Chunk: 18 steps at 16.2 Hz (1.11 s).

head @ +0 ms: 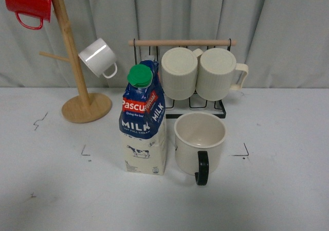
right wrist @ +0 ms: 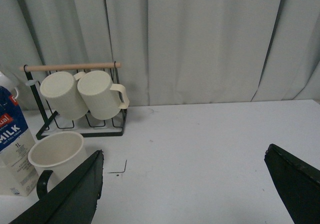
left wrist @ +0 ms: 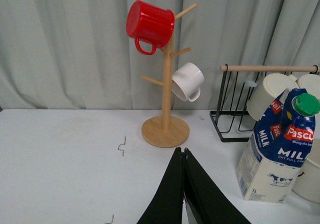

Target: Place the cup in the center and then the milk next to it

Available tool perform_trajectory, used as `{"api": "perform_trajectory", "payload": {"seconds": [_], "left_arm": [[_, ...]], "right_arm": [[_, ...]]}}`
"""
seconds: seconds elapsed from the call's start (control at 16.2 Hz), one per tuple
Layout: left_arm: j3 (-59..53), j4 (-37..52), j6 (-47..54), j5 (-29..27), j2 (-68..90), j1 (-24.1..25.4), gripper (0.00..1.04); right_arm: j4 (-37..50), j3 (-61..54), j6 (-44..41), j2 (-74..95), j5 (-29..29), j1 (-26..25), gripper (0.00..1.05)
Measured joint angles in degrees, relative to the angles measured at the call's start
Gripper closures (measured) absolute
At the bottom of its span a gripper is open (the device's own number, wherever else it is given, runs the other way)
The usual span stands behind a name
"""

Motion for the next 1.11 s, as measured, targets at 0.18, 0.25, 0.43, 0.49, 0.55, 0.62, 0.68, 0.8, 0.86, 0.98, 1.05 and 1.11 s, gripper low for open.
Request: {"api": "perform_trajectory", "payload": {"seconds": [0.18,0.25,0.43,0.49,0.55,0.62,0.68,0.8,0.86,0.98,1.05,1.11], "left_arm": [[0.0,-10.4,0.0,0.0,-10.1,0.0,1.03],[0.3,-10.3,0.0,-0.1,-10.0,0.0,1.03],[0.0,-10.4,0.0,0.0,-10.0,0.1,1.03],[0.0,-10.6,0.0,0.0,-10.0,0.1,1.03],[0.0,-10.5,0.0,0.0,-10.0,0.1,1.03],[0.0,-10.6,0.0,0.0,-10.0,0.1,0.96],[0.0,-10.6,0.0,0.0,-10.0,0.1,0.83],[0.0,-10.6,0.0,0.0,-10.0,0.1,0.67],[0.0,-10.6,0.0,0.0,-10.0,0.1,0.56],[0.0,-10.6,0.0,0.0,-10.0,0.1,0.33],[0.0,-10.6,0.0,0.0,-10.0,0.1,0.22],[0.0,-10.6,0.0,0.0,-10.0,0.1,0.14]], "right_arm": [[0.0,0.0,0.0,0.0,0.0,0.0,0.06],[0.1,0.0,0.0,0.0,0.0,0.0,0.06],[0.0,0.0,0.0,0.0,0.0,0.0,0.06],[0.0,0.0,0.0,0.0,0.0,0.0,0.06],[0.0,0.0,0.0,0.0,0.0,0.0,0.06],[0.0,0.0,0.0,0.0,0.0,0.0,0.06],[0.0,0.0,0.0,0.0,0.0,0.0,0.06],[0.0,0.0,0.0,0.0,0.0,0.0,0.06],[0.0,0.0,0.0,0.0,0.0,0.0,0.06],[0.0,0.0,0.0,0.0,0.0,0.0,0.06],[0.0,0.0,0.0,0.0,0.0,0.0,0.06],[0.0,0.0,0.0,0.0,0.0,0.0,0.06]]}}
